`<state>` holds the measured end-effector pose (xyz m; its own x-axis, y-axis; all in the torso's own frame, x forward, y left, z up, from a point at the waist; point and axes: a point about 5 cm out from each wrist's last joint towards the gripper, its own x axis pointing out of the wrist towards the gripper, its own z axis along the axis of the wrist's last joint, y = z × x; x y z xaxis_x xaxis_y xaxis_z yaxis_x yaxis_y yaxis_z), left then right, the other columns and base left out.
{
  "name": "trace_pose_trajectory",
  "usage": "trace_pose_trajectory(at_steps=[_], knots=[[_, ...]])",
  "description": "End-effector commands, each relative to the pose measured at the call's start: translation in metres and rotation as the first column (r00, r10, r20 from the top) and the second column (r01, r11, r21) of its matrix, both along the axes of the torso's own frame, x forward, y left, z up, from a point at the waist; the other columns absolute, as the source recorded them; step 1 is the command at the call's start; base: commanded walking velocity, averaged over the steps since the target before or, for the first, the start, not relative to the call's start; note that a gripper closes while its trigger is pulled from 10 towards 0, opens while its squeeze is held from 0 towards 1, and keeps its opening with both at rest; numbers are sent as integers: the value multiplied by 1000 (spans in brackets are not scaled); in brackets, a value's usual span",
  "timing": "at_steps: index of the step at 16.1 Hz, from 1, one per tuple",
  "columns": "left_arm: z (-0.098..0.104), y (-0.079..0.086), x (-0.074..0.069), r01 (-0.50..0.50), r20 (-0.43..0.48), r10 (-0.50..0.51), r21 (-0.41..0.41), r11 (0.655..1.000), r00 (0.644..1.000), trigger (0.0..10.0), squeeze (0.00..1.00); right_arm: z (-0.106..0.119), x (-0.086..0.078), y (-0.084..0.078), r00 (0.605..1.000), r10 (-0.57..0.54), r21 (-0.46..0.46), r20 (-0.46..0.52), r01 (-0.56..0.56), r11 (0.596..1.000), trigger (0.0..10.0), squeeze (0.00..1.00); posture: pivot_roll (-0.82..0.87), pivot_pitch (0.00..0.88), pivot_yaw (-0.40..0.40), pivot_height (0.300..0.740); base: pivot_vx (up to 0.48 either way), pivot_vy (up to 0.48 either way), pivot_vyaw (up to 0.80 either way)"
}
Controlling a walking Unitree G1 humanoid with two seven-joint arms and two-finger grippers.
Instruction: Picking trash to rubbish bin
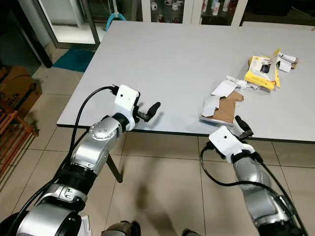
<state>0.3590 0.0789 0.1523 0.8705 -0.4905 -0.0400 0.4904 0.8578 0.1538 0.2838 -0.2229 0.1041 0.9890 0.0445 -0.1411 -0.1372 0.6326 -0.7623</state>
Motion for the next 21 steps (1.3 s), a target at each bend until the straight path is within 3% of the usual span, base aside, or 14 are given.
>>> trace_pose_trajectory(at_steps=[1, 3, 4, 5, 14, 21], knots=[[2, -1, -1, 7, 7, -7, 12, 1000, 1000, 10000, 0, -4, -1, 1, 999, 28, -16, -26, -28, 999, 10000, 0, 184, 132, 33, 740, 0, 0, 0], [2, -1, -1, 7, 5, -7, 14, 1000, 1000, 10000, 0, -12, 0, 0, 995, 73, -22, -60, -75, 997, 9569, 0, 184, 132, 33, 740, 0, 0, 0], [1, -1, -1, 7, 4, -7, 15, 1000, 1000, 10000, 0, -14, 2, -1, 995, 77, -20, -63, -79, 997, 4471, 0, 184, 132, 33, 740, 0, 0, 0], [1, -1, -1, 7, 5, -7, 16, 1000, 1000, 10000, 0, -15, 4, -1, 995, 82, -17, -61, -83, 996, 0, 0, 184, 132, 33, 740, 0, 0, 0], [2, 0, -1, 14, 5, -14, 22, 1000, 1000, 10000, 0, -20, 11, 2, 995, 89, 30, -41, -88, 996, 0, 0, 184, 132, 33, 740, 0, 0, 0], [-12, 2, -11, 190, -78, -183, 106, 976, 980, 10000, 0, -21, 11, 3, 995, 95, 32, -33, -94, 995, 0, 0, 199, 136, 40, 740, 0, 0, 0]])
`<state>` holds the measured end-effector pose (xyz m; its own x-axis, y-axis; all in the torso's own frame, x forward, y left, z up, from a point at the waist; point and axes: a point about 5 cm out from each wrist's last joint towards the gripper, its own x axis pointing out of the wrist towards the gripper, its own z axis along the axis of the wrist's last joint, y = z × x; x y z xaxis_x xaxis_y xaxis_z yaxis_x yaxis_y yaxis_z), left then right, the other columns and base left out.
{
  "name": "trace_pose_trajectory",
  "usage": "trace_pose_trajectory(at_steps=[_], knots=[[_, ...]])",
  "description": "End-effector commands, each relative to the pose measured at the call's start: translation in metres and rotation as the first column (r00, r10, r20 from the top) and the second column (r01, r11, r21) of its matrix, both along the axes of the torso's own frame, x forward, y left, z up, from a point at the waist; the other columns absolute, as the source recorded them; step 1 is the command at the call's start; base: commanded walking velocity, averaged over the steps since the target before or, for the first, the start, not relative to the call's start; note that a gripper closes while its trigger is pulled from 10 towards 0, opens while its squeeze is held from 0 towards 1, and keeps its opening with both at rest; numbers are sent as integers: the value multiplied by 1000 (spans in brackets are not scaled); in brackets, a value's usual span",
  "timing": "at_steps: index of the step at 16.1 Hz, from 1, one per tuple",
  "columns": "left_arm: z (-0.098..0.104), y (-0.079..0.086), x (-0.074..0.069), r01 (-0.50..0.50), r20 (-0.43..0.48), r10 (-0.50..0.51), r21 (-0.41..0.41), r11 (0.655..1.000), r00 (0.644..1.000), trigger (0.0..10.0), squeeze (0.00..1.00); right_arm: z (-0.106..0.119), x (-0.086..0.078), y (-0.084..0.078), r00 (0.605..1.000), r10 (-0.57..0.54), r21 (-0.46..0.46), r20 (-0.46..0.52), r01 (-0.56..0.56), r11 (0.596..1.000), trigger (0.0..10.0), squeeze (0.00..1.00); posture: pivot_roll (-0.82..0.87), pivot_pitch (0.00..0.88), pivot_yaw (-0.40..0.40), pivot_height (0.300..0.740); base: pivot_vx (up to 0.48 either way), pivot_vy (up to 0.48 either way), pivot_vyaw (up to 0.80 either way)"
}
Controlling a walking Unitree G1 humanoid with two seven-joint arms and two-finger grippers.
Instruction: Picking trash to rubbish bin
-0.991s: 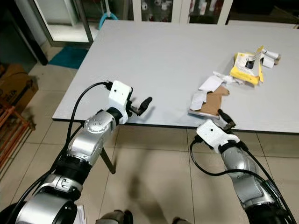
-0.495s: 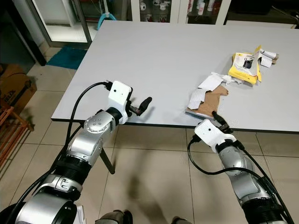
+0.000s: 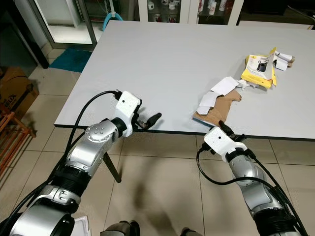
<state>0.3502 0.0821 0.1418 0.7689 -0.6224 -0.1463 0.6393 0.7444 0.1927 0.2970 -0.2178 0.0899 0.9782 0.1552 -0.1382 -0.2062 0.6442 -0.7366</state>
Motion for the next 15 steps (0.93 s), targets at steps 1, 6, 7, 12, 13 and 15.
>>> trace_pose_trajectory(at_steps=[1, 6, 7, 12, 13, 15], knots=[[-3, -2, -6, 61, -18, -60, 28, 998, 998, 10000, 0, -5, -2, -3, 1000, -14, -11, -24, 14, 1000, 0, 0, 198, 139, 43, 740, 0, 0, 0], [-8, -9, -17, 200, -47, -197, 65, 978, 979, 10000, 0, -6, -3, -3, 1000, -19, -8, -16, 19, 1000, 0, 0, 197, 139, 46, 740, 0, 0, 0], [-7, -8, -18, 209, -47, -206, 71, 975, 977, 10000, 0, -6, -3, -3, 1000, -20, -6, -16, 20, 1000, 0, 0, 198, 139, 50, 740, 0, 0, 0], [-7, -6, -19, 217, -49, -214, 85, 972, 976, 10000, 0, 3, -2, 0, 998, -32, 36, 51, 30, 999, 0, 0, 201, 142, 52, 740, 0, 0, 0], [-7, -6, -19, 218, -49, -215, 86, 972, 975, 10000, 0, 7, -1, 1, 997, -37, 48, 69, 34, 998, 0, 0, 201, 142, 52, 740, 0, 0, 0], [-7, -6, -19, 220, -45, -217, 89, 971, 975, 10000, 0, 22, -1, 3, 987, -59, 88, 149, 46, 995, 0, 0, 201, 141, 52, 740, 0, 0, 0]])
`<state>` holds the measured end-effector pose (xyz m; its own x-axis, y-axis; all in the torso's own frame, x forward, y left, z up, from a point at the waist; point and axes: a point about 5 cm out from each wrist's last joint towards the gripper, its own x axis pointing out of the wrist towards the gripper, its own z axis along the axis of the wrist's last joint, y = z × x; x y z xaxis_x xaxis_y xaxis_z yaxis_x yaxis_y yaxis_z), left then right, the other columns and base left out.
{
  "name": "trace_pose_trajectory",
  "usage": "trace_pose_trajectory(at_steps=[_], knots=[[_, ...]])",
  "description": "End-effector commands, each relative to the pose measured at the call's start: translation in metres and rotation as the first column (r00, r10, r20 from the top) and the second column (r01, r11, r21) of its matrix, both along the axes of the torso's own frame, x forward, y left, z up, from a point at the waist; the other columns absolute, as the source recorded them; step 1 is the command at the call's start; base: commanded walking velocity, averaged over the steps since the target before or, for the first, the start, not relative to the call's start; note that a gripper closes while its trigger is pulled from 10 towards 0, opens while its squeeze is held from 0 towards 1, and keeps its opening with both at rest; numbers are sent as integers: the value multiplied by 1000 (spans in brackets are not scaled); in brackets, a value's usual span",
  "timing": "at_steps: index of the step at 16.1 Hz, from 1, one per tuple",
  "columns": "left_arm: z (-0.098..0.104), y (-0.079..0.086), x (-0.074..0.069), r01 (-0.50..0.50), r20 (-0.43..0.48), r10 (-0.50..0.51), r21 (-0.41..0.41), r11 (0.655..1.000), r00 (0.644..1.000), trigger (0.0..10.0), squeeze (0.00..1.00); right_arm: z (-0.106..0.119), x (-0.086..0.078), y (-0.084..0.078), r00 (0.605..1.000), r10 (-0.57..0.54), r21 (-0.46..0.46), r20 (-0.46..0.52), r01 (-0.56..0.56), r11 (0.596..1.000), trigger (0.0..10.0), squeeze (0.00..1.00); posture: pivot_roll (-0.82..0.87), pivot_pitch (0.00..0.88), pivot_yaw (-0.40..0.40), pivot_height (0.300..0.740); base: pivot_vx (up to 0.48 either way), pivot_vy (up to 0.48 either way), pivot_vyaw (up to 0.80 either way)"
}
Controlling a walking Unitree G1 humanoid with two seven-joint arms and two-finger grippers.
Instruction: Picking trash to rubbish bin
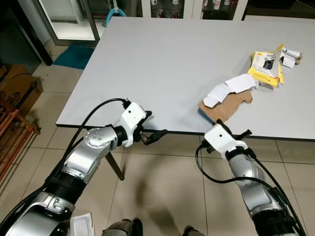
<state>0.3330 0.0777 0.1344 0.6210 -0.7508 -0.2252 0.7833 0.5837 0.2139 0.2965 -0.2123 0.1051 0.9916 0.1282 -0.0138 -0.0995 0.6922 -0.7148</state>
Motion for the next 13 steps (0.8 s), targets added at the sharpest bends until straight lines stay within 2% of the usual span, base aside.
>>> trace_pose_trajectory(at_steps=[1, 3, 5, 8, 10, 12, 13], knots=[[1, -2, -2, 17, 8, -17, 19, 1000, 1000, 10000, 0, 21, -1, 0, 993, -32, 43, 116, 28, 999, 0, 0, 201, 141, 52, 740, 0, 0, 0], [0, -2, -2, 16, 9, -16, 21, 1000, 1000, 10000, 0, 37, -2, 3, 980, -35, 57, 197, 24, 998, 0, 0, 199, 142, 54, 740, 0, 0, 0], [-1, -2, -2, 18, 12, -18, 26, 1000, 1000, 10000, 0, 87, -7, 19, 908, -27, 69, 418, -2, 998, 0, 0, 195, 142, 57, 740, 0, 0, 0], [0, -6, -3, 26, 25, -26, 23, 999, 999, 10000, 0, 125, -15, 29, 831, -39, 69, 555, 1, 998, 0, 0, 191, 138, 57, 740, 0, 0, 0], [4, -8, -2, 9, 57, -10, 7, 1000, 998, 10000, 0, 135, -22, 29, 812, -55, 59, 581, 26, 998, 0, 0, 187, 135, 50, 740, 0, 0, 0], [8, -10, 0, -21, 71, 23, -26, 999, 997, 10000, 0, 136, -27, 28, 814, -77, 56, 576, 55, 997, 0, 0, 184, 133, 45, 740, 0, 0, 0], [10, -11, 2, -66, 84, 71, -57, 996, 994, 10000, 0, 130, -33, 25, 828, -119, 79, 548, 91, 993, 0, 0, 170, 128, 30, 740, 0, 0, 0]])
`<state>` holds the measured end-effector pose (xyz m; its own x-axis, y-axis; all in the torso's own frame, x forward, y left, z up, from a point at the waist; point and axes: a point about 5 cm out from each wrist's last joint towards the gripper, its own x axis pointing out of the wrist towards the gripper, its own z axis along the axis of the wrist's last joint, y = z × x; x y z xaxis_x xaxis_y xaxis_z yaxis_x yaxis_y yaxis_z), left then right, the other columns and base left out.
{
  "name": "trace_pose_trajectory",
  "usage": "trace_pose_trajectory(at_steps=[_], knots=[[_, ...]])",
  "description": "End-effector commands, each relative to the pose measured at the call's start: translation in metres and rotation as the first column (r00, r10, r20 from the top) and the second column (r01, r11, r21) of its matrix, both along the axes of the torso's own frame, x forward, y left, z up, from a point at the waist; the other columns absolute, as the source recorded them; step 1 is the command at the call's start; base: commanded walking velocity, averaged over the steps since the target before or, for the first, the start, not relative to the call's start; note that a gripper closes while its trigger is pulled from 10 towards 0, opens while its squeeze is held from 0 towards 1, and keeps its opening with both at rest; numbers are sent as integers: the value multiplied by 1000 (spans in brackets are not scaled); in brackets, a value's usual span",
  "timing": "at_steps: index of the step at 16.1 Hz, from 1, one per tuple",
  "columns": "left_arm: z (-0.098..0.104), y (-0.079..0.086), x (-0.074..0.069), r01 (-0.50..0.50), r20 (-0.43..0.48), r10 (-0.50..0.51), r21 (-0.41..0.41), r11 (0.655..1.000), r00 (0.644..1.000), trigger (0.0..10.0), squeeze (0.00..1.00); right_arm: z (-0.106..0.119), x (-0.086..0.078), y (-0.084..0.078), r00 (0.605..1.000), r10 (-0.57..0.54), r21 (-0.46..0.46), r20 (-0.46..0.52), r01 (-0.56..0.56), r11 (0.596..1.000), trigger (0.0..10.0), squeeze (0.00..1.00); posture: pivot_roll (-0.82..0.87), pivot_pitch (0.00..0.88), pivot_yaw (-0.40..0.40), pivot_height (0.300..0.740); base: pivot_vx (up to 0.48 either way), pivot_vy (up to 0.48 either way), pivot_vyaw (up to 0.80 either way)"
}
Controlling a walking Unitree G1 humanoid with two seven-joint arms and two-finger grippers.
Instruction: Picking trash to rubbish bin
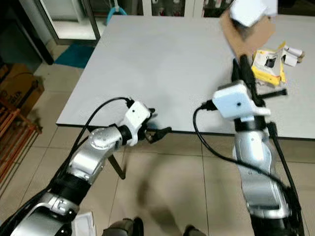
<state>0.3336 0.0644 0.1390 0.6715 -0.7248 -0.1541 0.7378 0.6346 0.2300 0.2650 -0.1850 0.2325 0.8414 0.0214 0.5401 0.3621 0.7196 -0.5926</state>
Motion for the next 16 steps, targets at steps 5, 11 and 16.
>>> trace_pose_trajectory(at_steps=[5, 11, 16], knots=[[14, 1, 11, -174, 53, 181, -123, 977, 982, 10000, 0, -16, -27, -10, 992, -95, 110, -83, 104, 989, 2510, 0, 143, 113, 2, 740, 0, 0, 0], [23, -2, 18, -283, 89, 307, -211, 936, 948, 10000, 0, -23, -43, -10, 982, -112, 118, -150, 131, 984, 10000, 0, 109, 89, -18, 740, 0, 0, -506], [17, -8, 14, -267, 92, 292, -214, 940, 952, 10000, 0, -19, -45, -14, 980, -115, 86, -160, 130, 988, 10000, 0, 94, 86, -26, 740, 0, 0, -619]])
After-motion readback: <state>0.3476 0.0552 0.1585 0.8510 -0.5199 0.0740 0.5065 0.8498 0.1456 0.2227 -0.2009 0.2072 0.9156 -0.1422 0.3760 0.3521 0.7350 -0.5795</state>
